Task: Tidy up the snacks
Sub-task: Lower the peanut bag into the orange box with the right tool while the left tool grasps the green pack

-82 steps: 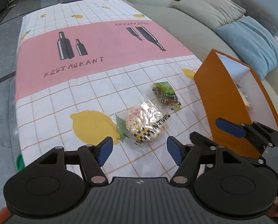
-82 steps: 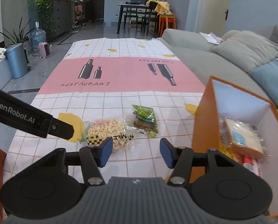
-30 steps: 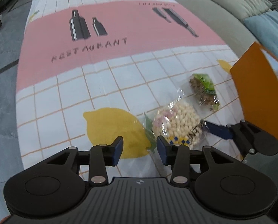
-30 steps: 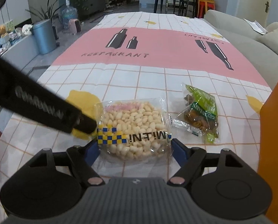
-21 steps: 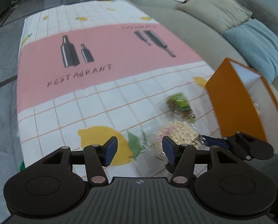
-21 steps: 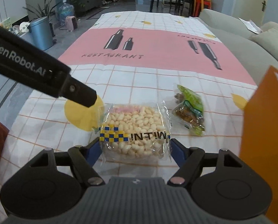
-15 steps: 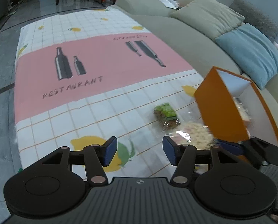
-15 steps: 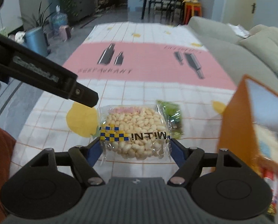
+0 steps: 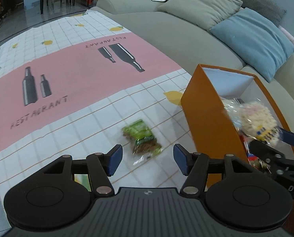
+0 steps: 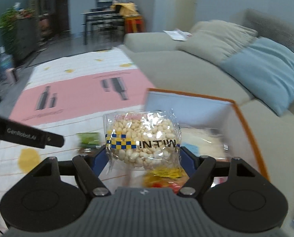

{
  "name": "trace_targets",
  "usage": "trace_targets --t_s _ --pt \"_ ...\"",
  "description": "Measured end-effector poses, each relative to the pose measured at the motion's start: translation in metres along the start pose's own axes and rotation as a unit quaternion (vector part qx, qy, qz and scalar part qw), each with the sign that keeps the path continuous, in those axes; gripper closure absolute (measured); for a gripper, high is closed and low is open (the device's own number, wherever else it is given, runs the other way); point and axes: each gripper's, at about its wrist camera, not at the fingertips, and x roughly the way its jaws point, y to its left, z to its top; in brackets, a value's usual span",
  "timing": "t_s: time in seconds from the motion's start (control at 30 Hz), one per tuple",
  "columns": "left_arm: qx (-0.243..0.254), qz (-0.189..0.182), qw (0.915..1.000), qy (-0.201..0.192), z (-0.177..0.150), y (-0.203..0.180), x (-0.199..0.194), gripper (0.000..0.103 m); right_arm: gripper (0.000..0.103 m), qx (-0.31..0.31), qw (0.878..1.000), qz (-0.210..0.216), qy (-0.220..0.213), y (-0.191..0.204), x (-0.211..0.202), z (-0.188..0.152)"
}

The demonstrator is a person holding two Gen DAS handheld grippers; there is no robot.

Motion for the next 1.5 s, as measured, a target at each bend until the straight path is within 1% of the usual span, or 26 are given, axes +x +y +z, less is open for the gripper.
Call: trace_targets --t_s 0.1,0.2,0.27,0.4,0.47,0.6,0.73,0.83,0.9,0.93,0.97,1.33,1.37,1.43,1.47,1.5 --pt "-0.012 0.011 0.9998 0.012 0.007 -0.002 0.023 0.032 0.029 0.009 0.999 -0.029 0.01 -0.018 0.015 0.003" --pt "-0.031 0.021 0.9989 0.029 0.011 0.003 0.046 0.032 0.029 0.022 0.998 -0.051 0.029 -0.035 0.029 0.003" --pt "-0.038 0.021 0.9984 0.036 0.013 0.005 0.056 0.032 0.029 0.033 0.996 -0.06 0.05 -0.045 0.039 0.001" --pt "-0.038 0.031 0.9978 0.044 0.016 0.005 0.072 0.032 0.029 0.068 0.99 -0.068 0.105 -0.064 0.052 -0.009" --pt "-0.035 0.035 0.9977 0.046 0.015 0.004 0.077 0.032 0.029 0.075 0.987 -0.077 0.122 -0.068 0.056 -0.013" --pt "-0.038 0.034 0.9973 0.053 0.013 0.003 0.087 0.032 0.029 0.073 0.984 -0.072 0.146 -0.069 0.062 -0.018" --pt "-0.043 0.035 0.9967 0.06 0.012 0.003 0.096 0.032 0.029 0.068 0.983 -0.07 0.153 -0.069 0.064 -0.018" --pt "-0.054 0.035 0.9957 0.066 0.012 0.005 0.1 0.033 0.028 0.063 0.982 -0.058 0.166 -0.067 0.069 -0.017" --pt "-0.058 0.036 0.9953 0.069 0.013 0.005 0.102 0.042 0.027 0.067 0.982 -0.054 0.168 -0.068 0.069 -0.016" --pt "-0.058 0.036 0.9953 0.069 0.013 0.005 0.102 0.043 0.027 0.068 0.982 -0.052 0.17 -0.068 0.069 -0.017" --pt "-0.058 0.034 0.9954 0.068 0.013 0.006 0.102 0.046 0.027 0.067 0.981 -0.051 0.172 -0.068 0.068 -0.017" --pt "-0.043 0.042 0.9951 0.079 0.016 0.0 0.1 0.054 0.021 0.052 0.981 -0.046 0.179 -0.065 0.071 -0.017" --pt "-0.041 0.041 0.9953 0.078 0.016 -0.001 0.098 0.058 0.021 0.054 0.981 -0.045 0.181 -0.066 0.071 -0.017" --pt "-0.039 0.037 0.9957 0.076 0.016 -0.004 0.092 0.061 0.021 0.054 0.981 -0.042 0.181 -0.066 0.07 -0.017" --pt "-0.037 0.035 0.9959 0.074 0.016 -0.005 0.088 0.07 0.021 0.052 0.981 -0.041 0.181 -0.066 0.069 -0.018" --pt "-0.035 0.034 0.9963 0.071 0.016 -0.008 0.083 0.076 0.021 0.052 0.981 -0.04 0.181 -0.065 0.069 -0.018"
